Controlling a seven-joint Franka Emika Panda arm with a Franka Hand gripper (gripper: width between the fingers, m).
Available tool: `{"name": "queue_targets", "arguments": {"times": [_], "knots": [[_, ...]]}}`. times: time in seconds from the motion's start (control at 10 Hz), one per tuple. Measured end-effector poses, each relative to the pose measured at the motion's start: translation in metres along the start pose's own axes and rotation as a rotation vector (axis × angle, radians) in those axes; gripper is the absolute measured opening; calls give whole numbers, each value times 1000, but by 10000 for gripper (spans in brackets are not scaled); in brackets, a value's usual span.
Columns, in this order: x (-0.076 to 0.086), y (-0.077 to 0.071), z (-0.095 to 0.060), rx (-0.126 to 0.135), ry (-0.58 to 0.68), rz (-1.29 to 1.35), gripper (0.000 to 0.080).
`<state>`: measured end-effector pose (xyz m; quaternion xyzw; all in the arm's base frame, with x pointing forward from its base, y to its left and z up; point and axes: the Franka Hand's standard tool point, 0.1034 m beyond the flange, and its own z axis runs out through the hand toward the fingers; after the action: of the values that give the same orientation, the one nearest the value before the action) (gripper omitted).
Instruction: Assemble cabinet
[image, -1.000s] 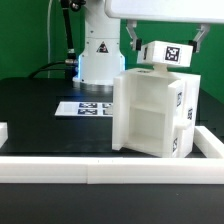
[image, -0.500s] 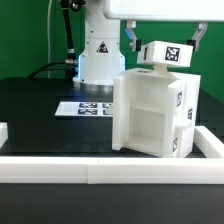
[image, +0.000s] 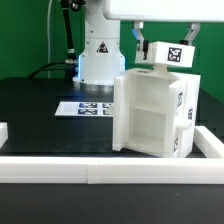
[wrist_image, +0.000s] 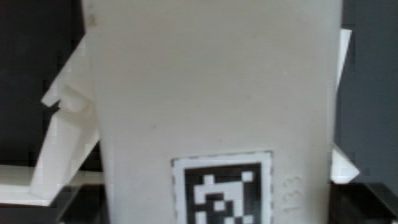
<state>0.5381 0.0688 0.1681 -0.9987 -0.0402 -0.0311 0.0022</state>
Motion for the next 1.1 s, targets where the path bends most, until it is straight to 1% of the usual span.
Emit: {"name": "queue_targets", "arguments": {"times": [0.3, 0.4, 0.5, 0.6, 0.9, 1.1], "knots": [[0, 0, 0, 0, 0, 31, 559], [0, 0, 0, 2, 0, 96, 559], [0, -1, 0, 7, 0, 224, 559], [0, -1, 0, 18, 2, 341, 559], [1, -3, 0, 29, 0, 614, 560], [2, -3, 0, 32, -1, 787, 560]]}}
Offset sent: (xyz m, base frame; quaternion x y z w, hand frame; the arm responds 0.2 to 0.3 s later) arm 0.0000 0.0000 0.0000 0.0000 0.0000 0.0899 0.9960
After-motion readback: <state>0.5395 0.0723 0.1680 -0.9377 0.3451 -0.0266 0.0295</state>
